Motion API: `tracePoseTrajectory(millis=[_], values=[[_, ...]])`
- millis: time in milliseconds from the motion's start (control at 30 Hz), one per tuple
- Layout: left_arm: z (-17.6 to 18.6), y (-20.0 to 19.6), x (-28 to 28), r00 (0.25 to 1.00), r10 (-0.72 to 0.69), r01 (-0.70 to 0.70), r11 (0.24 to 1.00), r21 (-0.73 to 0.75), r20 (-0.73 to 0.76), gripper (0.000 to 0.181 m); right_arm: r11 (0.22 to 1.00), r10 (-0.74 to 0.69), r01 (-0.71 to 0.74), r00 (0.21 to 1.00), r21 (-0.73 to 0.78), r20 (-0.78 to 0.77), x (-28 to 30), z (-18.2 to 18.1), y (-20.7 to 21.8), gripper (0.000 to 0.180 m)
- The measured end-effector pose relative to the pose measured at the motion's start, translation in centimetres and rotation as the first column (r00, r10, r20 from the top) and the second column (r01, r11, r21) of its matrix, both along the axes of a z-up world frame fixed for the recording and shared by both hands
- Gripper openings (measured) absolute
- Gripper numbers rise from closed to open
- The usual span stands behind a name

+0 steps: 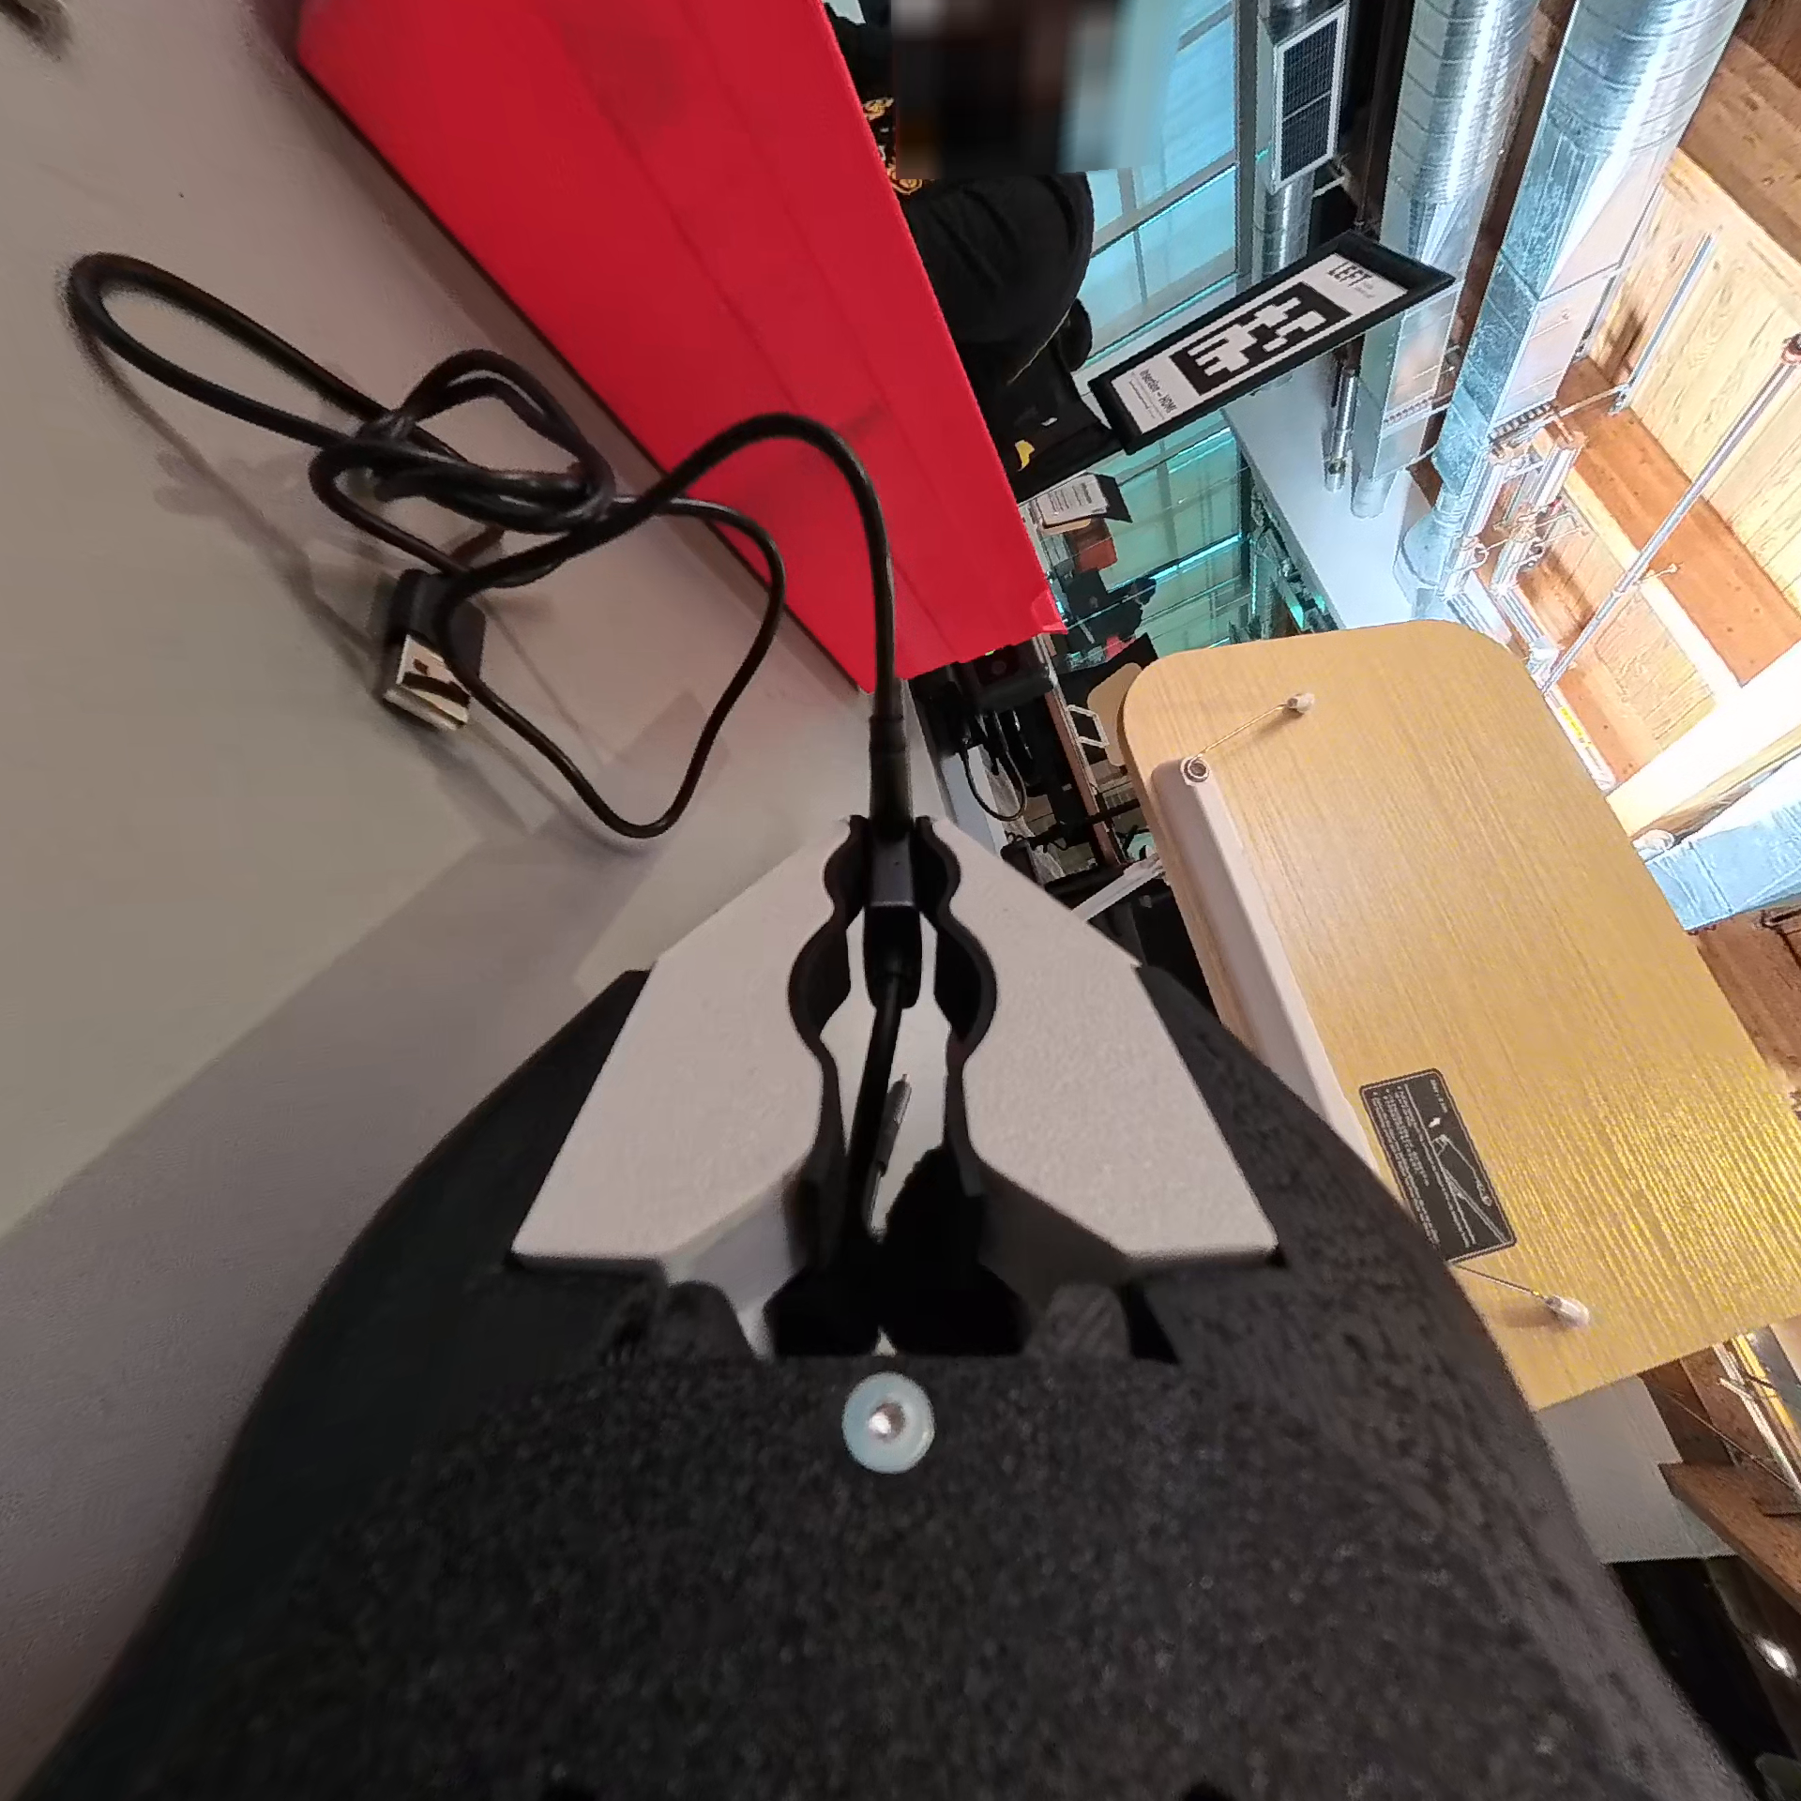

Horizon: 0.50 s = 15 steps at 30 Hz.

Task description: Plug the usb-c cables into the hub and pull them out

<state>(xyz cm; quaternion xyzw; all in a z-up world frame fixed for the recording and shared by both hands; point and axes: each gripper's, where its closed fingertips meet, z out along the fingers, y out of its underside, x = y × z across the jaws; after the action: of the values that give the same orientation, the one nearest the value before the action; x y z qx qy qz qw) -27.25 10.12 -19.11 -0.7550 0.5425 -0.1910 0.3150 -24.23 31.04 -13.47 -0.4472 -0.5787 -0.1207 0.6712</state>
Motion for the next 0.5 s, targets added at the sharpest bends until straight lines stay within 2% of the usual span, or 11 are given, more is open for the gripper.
tracePoseTrajectory(millis=[67, 133, 200, 267, 333, 433, 500], values=[[3.4, 0.3, 0.8, 0.979, 0.039, -0.019, 0.995, -0.1, 0.201, 0.003, 1.0, 0.003, -0.003, 1.0, 0.009, -0.001, 0.0, 0.1, -0.1, 0.009], [7.5, 1.8, 0.8, 0.901, 0.147, -0.037, 0.964, -0.265, 0.407, 0.002, 0.999, 0.018, -0.018, 1.0, 0.03, -0.01, -0.1, 0.5, -0.4, 0.009], [10.1, 4.4, 0.0, 0.822, 0.27, -0.063, 0.918, -0.391, 0.501, 0.002, 0.996, 0.048, -0.045, 0.998, 0.082, -0.034, -0.3, 1.5, -1.1, 0.009], [11.6, 7.0, -0.4, 0.751, 0.381, -0.053, 0.849, -0.525, 0.54, 0.002, 0.981, 0.09, -0.077, 0.994, 0.18, -0.06, -0.5, 3.1, -2.3, 0.009], [12.2, 9.1, -0.6, 0.712, 0.45, -0.038, 0.791, -0.611, 0.539, 0.002, 0.958, 0.105, -0.085, 0.993, 0.273, -0.058, -0.6, 4.3, -3.3, 0.009], [12.2, 11.2, -0.7, 0.697, 0.508, -0.018, 0.718, -0.695, 0.506, 0.002, 0.923, 0.128, -0.107, 0.991, 0.37, -0.033, -1.0, 5.0, -4.7, 0.009], [11.6, 11.5, -0.6, 0.713, 0.517, 0.008, 0.669, -0.744, 0.473, 0.002, 0.907, 0.133, -0.116, 0.991, 0.405, -0.015, -1.2, 5.1, -5.2, 0.009]])
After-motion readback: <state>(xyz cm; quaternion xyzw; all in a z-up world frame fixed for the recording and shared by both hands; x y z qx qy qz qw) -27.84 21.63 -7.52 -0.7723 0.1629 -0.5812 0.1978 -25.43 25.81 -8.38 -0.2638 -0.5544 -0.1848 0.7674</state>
